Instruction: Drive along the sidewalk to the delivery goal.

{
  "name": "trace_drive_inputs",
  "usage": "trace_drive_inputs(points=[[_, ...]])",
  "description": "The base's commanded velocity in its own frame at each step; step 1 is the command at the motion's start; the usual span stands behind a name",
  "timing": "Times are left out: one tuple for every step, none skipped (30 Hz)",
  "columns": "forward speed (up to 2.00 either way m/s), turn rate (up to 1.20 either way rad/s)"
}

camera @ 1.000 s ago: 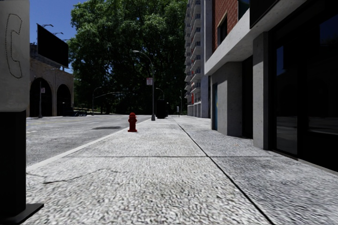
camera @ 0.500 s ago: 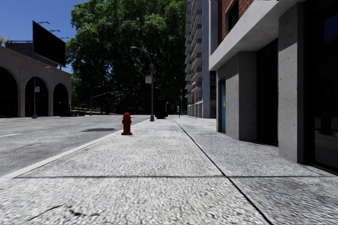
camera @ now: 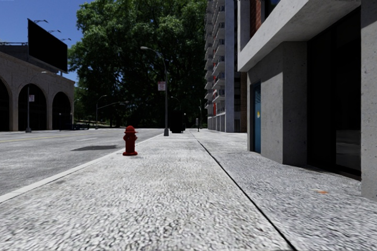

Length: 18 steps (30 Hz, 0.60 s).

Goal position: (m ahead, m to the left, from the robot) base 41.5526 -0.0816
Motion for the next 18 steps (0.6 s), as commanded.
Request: trace_drive_inputs(points=[[2.0, 0.0], [2.0, 0.0], [2.0, 0.0], [2.0, 0.0], [2.0, 0.0], [2.0, -0.44], [2.0, -0.86], [2.0, -0.86], [2.0, -1.2], [2.0, -1.2], [2.0, -1.2], [2.0, -1.2], [2.0, -1.16], [2.0, 0.0], [2.0, 0.0], [2.0, 0.0], [2.0, 0.0], [2.0, 0.0]])
